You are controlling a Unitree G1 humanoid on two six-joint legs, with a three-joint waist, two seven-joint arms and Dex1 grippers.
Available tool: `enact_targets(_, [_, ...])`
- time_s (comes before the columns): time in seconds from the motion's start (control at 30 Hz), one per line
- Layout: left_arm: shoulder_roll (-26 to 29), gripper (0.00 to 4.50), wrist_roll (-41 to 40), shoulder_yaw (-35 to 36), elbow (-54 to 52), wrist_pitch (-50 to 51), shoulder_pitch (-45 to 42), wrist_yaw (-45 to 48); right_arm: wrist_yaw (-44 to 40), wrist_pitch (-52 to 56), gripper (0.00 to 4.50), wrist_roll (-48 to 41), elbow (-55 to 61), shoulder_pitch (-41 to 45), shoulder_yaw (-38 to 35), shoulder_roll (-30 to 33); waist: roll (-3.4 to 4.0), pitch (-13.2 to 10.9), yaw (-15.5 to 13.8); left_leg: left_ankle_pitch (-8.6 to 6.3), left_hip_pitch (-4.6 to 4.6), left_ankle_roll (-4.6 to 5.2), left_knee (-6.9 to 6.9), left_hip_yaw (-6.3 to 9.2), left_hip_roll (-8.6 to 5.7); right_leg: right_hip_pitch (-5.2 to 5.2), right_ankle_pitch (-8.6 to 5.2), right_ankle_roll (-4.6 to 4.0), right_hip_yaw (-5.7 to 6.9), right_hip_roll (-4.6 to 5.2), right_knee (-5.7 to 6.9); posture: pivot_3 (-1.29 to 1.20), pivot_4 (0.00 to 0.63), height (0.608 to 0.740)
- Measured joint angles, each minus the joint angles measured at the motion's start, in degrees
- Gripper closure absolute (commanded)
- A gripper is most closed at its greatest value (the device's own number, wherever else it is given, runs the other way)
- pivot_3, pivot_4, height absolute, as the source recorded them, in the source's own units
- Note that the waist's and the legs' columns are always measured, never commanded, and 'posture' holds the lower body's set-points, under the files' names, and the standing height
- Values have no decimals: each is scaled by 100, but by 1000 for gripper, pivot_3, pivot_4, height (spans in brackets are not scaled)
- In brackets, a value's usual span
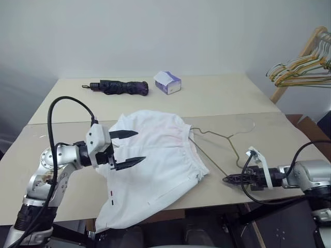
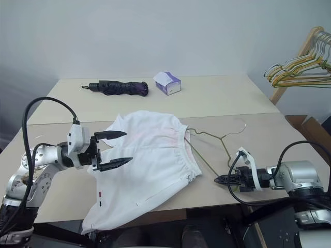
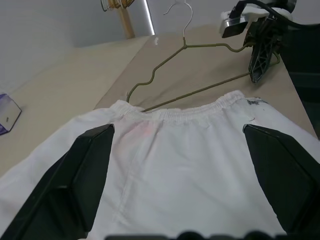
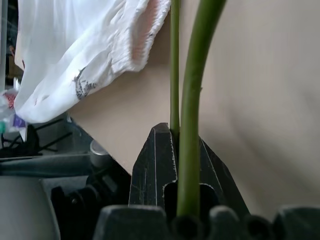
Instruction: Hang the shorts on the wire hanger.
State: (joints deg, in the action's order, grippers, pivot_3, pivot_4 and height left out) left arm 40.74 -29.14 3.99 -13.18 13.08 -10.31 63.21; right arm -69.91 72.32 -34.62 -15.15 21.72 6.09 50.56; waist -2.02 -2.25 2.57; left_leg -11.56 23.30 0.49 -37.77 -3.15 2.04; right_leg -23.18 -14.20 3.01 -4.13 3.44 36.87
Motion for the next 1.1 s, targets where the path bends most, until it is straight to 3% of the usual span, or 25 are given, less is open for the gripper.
enact_targets(0.33, [-5, 47, -130, -7, -103, 190, -14, 46, -303, -53, 4500, 309, -1262, 1152, 698, -352, 1, -1, -3, 0, 3, 0, 0, 1, 0, -1, 2, -1, 1, -2, -1, 17, 1, 740])
enact_targets(0.57, [1, 47, -114, -2, -161, 171, 37, 34, -918, -124, 4500, 494, -1626, 1492, 1175, -376, 2, -1, -30, 0, 3, 0, 0, 2, 0, -2, 1, -1, 2, -2, 0, 32, 3, 740])
enact_targets(0.77, [-53, 47, -18, -29, -179, 81, 39, -2, -955, -398, 4500, 961, -2653, 2119, 1339, -912, 3, -2, -2, 0, 4, 0, 0, 2, 2, -5, 4, -5, 2, -5, 4, 39, 2, 740])
enact_targets(1.1, [-62, 47, 15, -42, -147, -50, -71, -10, -1464, -1016, 4500, 1644, -3642, 2629, 1590, -1259, 5, -2, -19, 0, 3, 0, 0, 2, 0, -4, 6, -6, 3, -4, 8, 66, 0, 740])
